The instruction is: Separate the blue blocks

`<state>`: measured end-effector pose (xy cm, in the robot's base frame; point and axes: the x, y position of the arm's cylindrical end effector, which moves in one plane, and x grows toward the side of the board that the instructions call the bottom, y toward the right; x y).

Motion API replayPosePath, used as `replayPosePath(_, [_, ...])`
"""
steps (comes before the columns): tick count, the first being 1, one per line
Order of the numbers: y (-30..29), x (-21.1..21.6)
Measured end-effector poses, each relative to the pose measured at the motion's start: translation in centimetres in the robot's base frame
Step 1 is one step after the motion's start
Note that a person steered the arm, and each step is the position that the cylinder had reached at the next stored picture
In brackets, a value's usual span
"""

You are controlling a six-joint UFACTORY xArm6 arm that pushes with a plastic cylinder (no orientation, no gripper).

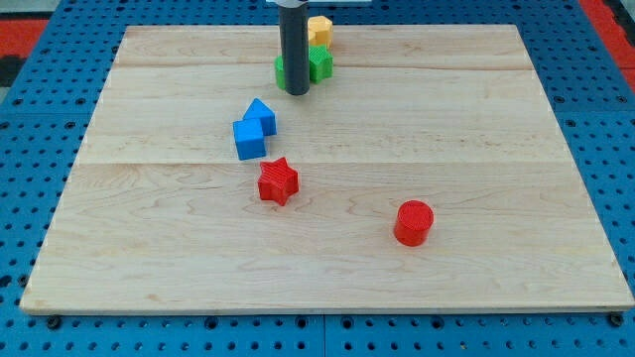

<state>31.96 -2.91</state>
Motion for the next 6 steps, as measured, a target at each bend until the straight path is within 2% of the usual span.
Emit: replayPosePath(6, [-0.01, -0.75])
